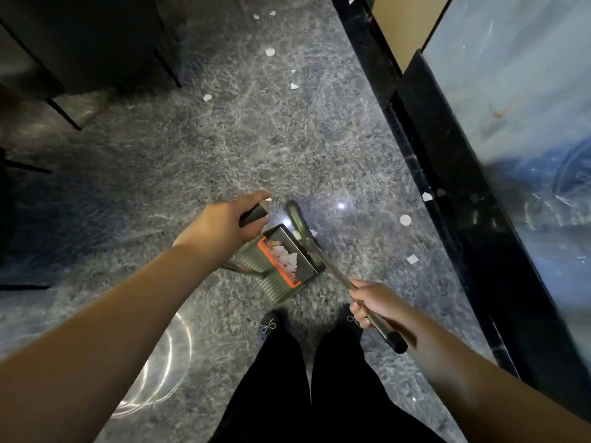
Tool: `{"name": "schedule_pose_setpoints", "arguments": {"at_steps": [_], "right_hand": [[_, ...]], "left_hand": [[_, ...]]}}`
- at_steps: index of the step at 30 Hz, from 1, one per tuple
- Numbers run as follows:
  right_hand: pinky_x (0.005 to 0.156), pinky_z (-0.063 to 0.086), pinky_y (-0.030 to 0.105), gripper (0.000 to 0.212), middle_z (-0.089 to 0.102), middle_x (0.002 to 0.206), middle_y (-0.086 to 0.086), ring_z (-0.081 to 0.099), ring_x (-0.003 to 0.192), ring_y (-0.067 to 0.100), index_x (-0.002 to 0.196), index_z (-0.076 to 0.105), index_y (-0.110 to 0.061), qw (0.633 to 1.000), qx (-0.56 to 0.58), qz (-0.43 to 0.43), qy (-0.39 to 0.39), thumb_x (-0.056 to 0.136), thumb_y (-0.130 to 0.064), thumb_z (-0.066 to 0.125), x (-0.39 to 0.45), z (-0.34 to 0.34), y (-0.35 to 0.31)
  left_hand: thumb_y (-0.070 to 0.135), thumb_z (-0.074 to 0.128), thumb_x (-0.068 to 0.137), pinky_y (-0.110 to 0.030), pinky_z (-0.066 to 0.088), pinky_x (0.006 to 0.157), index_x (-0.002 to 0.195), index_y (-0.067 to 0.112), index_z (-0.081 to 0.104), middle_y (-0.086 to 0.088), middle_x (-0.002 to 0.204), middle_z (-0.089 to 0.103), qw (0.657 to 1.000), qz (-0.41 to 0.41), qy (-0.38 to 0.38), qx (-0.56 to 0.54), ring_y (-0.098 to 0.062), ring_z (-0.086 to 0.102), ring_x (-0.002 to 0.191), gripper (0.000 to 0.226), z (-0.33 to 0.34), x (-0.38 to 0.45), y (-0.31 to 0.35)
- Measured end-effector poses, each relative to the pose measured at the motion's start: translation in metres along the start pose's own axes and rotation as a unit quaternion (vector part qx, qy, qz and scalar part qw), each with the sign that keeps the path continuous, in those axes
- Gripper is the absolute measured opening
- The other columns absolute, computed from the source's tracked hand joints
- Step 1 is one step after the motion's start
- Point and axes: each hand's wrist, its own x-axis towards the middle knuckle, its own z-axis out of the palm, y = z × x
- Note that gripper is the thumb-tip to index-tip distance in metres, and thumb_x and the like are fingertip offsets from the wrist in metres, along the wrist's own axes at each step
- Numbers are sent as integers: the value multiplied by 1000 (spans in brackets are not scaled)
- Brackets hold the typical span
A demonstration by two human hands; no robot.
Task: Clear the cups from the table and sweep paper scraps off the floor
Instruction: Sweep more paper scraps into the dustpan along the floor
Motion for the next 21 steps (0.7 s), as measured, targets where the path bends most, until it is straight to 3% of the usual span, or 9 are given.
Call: {"name": "schedule_pose_setpoints", "arguments": {"at_steps": [3, 6, 12, 15, 18, 21], "right_hand": [[36, 26, 16, 55, 32, 56, 3, 32, 33, 9, 152, 21, -23, 1000, 15, -1, -17, 102, -5, 33, -11, 21, 5], [36, 26, 15, 49, 32, 53, 2, 31, 34, 9, 149, 27, -21, 999, 28, -14, -16, 102, -6, 34, -21, 31, 5], [35, 25, 16, 43, 33, 58, 3, 30, 35, 8, 146, 30, -15, 997, 58, -41, 1, 103, -11, 34, -35, 28, -3], [34, 28, 17, 46, 36, 53, 1, 33, 34, 8, 146, 31, -22, 996, 48, -68, 35, 102, -8, 35, -28, 22, -12], [33, 31, 19, 45, 38, 53, 1, 37, 35, 9, 144, 35, -18, 996, 13, -73, 54, 101, -6, 37, -6, 13, -29], [34, 33, 21, 47, 42, 53, 2, 40, 35, 11, 145, 30, -19, 995, 2, -62, 73, 100, -5, 37, 22, 13, -41]], "left_hand": [[38, 65, 92, -9, 39, 55, 129, 55, 51, 25, 81, 58, 1000, 7, -23, -2, 15, 55, 61, 43, -12, 3, -9], [38, 64, 93, -9, 34, 46, 131, 53, 51, 22, 79, 56, 999, 19, -47, 14, 9, 51, 51, 43, -24, 8, -10], [36, 66, 91, -22, 45, 72, 130, 54, 52, 5, 104, 67, 997, 43, -66, 19, -5, 61, 79, 45, -41, 27, -20], [38, 66, 91, -24, 48, 74, 128, 58, 51, 7, 104, 67, 997, 45, -68, 15, -5, 63, 84, 45, -41, 33, -24], [39, 66, 91, -11, 43, 56, 124, 62, 50, 16, 95, 67, 996, 47, -69, 12, 7, 60, 70, 44, -43, 35, -25], [36, 67, 91, -3, 34, 42, 123, 60, 53, 28, 69, 61, 997, 48, -55, 3, 13, 54, 53, 42, -48, 32, -29]]}}
